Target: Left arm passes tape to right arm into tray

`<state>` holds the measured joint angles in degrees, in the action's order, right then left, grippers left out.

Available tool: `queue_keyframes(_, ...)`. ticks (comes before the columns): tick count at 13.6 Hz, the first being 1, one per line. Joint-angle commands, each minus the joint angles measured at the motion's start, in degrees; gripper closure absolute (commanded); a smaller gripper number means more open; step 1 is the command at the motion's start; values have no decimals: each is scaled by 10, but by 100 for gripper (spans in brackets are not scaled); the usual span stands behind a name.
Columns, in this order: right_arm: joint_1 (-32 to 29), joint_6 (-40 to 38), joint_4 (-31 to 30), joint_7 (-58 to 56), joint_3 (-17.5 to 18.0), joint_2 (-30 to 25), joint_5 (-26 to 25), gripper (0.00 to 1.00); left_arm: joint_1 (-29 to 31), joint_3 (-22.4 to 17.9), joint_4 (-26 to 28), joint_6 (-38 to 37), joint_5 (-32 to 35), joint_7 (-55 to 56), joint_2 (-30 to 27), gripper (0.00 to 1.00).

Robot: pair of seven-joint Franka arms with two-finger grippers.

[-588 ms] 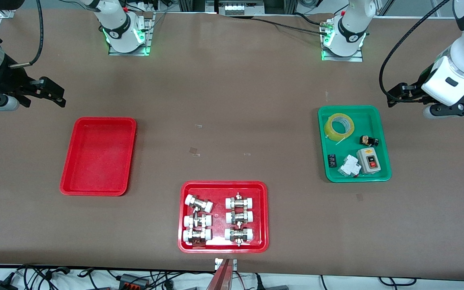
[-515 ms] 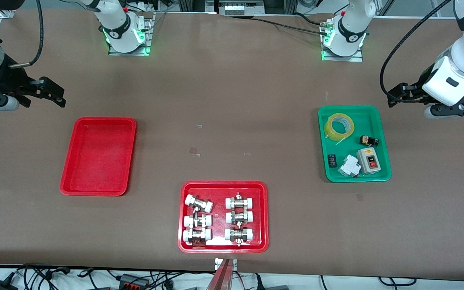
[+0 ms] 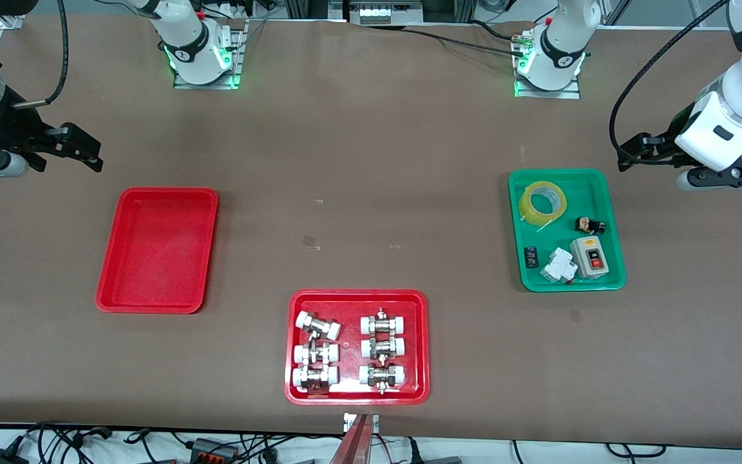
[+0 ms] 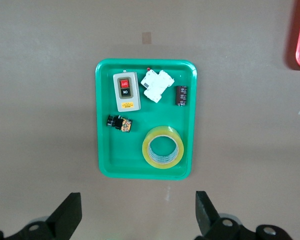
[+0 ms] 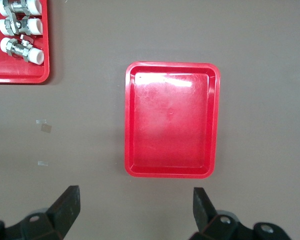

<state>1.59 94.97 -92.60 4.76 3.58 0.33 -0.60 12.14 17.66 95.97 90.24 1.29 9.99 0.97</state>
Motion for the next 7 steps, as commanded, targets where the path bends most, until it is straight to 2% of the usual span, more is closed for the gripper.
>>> queue_keyframes(1, -1, -14, 15, 6, 2, 6, -9, 0, 10, 3, 8, 2, -10, -15, 31, 0)
queue_keyframes(2, -1, -14, 15, 6, 2, 6, -9, 0, 21, 3, 12, 7, -10, -16, 50, 0)
queue_keyframes(3, -1, -14, 14, 6, 2, 6, -9, 0, 34, 3, 39, 40, -9, -23, 56, 0)
queue_keyframes(5, 0, -14, 14, 7, 2, 5, -9, 0, 54, 4, 149, 150, -9, -25, 38, 0)
queue_keyframes(7, 0, -14, 13, 7, 2, 5, -9, 0, 53, 5, 238, 225, -8, -17, 23, 0)
